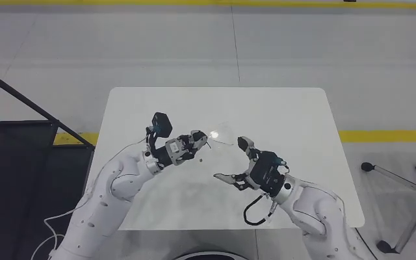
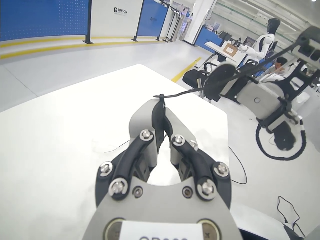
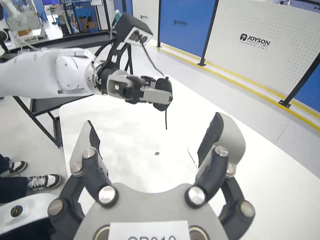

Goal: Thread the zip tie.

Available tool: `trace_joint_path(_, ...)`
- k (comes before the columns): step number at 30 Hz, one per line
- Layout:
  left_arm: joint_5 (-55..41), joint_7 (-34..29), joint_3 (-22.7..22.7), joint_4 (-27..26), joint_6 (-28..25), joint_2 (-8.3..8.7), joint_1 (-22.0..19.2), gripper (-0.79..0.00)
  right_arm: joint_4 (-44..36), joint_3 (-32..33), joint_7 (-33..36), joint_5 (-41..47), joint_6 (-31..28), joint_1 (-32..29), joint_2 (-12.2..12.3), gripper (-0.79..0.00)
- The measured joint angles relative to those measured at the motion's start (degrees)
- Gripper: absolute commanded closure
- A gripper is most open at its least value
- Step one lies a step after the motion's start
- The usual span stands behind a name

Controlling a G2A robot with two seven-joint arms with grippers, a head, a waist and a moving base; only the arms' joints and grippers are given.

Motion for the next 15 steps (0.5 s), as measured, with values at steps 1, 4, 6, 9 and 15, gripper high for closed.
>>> trace_joint_path(1, 1.4, -0.2, 0.4, -0.2, 0.0, -0.02, 0.1, 0.0, 0.0, 0.0, -0.5, -1.1, 0.2, 0.5, 0.0, -0.785)
trace_joint_path(4, 3.5, -1.7, 1.7, -0.4, -1.0, -0.06, -0.2, 0.0, -0.8, -0.3, -2.4, -4.9, 0.4, 0.9, 0.1, -0.785)
trace_joint_path(6, 4.2, -2.7, 2.3, -0.4, -1.6, -0.06, -0.6, 0.0, -1.3, -0.5, -3.2, -7.3, -0.3, 0.8, 0.3, -0.785)
trace_joint_path(9, 4.5, -3.7, 2.9, -0.3, -2.2, -0.06, -0.9, 0.0, -1.9, -0.9, -3.1, -10.6, -0.8, 0.5, 0.5, -0.785)
trace_joint_path(15, 3.5, -5.1, 3.3, -0.1, -3.4, 0.01, -1.3, 0.0, -2.2, -1.9, -2.0, -13.1, -1.8, 0.8, 0.8, -0.588)
